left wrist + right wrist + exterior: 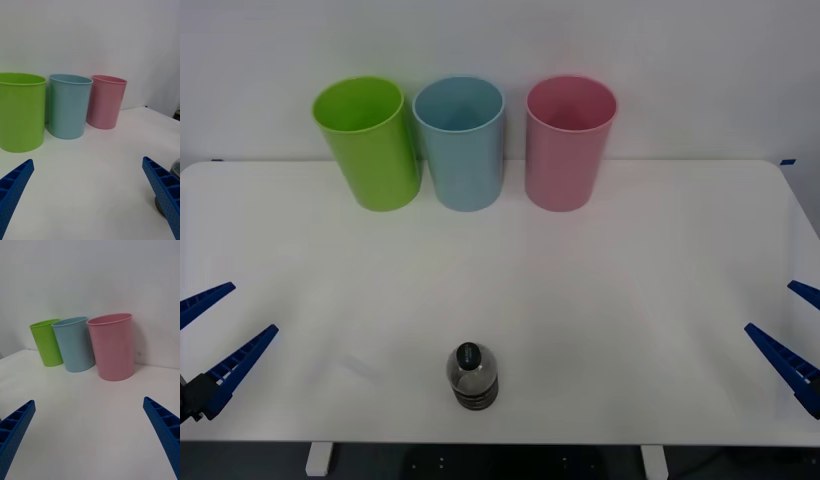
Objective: Grasp the object on the table and drop it into the matching bin: aluminum can to the light blue bin, PET bottle to the pink bin.
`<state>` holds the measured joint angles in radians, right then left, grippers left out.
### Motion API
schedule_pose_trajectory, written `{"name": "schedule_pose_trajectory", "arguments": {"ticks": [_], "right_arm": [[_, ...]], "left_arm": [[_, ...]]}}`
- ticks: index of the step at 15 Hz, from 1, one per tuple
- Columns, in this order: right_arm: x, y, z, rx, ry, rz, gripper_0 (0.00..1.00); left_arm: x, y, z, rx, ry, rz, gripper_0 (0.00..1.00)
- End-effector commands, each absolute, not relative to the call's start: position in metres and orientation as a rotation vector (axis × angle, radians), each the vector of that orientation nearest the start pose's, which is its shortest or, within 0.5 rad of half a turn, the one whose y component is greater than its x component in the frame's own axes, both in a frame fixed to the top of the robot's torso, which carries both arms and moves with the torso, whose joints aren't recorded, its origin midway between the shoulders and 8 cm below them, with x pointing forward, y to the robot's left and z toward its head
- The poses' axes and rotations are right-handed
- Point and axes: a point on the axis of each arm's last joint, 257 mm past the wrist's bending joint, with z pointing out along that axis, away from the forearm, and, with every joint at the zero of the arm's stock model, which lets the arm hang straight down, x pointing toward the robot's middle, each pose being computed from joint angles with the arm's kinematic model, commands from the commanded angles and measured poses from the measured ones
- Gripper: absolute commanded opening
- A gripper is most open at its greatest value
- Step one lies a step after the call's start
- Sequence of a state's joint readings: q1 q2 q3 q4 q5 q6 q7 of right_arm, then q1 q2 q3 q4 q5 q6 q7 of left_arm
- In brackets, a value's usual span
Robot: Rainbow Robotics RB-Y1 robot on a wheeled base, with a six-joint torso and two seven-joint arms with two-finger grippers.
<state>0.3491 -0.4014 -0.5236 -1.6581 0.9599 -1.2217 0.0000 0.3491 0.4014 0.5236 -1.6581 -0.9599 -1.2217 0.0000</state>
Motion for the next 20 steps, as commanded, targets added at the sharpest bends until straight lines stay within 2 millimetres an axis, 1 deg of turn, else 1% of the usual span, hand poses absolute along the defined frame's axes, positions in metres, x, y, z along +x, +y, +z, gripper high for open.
{"name": "schedule_pose_trajectory", "arguments": {"ticks": [1, 2, 3, 6, 8, 9, 14, 18, 20], "right_arm": [[0.342, -0.33, -0.169, -0.465, 1.441, 0.567, 1.0], [0.342, -0.33, -0.169, -0.465, 1.441, 0.567, 1.0], [0.336, -0.328, -0.178, -0.424, 1.448, 0.586, 1.0], [0.331, -0.324, -0.173, -0.428, 1.439, 0.59, 1.0], [0.331, -0.323, -0.174, -0.434, 1.44, 0.583, 1.0], [0.331, -0.319, -0.177, -0.444, 1.446, 0.593, 1.0], [0.33, -0.291, -0.198, -0.542, 1.485, 0.618, 1.0], [0.325, -0.257, -0.212, -0.643, 1.49, 0.684, 1.0], [0.326, -0.244, -0.219, -0.702, 1.497, 0.696, 1.0]], "left_arm": [[0.342, 0.33, -0.169, 0.465, 1.441, -0.567, 1.0], [0.342, 0.33, -0.169, 0.465, 1.441, -0.567, 1.0], [0.342, 0.33, -0.169, 0.465, 1.441, -0.567, 1.0], [0.342, 0.33, -0.169, 0.465, 1.441, -0.567, 1.0], [0.342, 0.33, -0.169, 0.465, 1.441, -0.567, 1.0], [0.342, 0.33, -0.169, 0.465, 1.441, -0.567, 1.0], [0.342, 0.33, -0.169, 0.465, 1.441, -0.567, 1.0], [0.342, 0.33, -0.169, 0.465, 1.441, -0.567, 1.0], [0.342, 0.33, -0.169, 0.465, 1.441, -0.567, 1.0]]}}
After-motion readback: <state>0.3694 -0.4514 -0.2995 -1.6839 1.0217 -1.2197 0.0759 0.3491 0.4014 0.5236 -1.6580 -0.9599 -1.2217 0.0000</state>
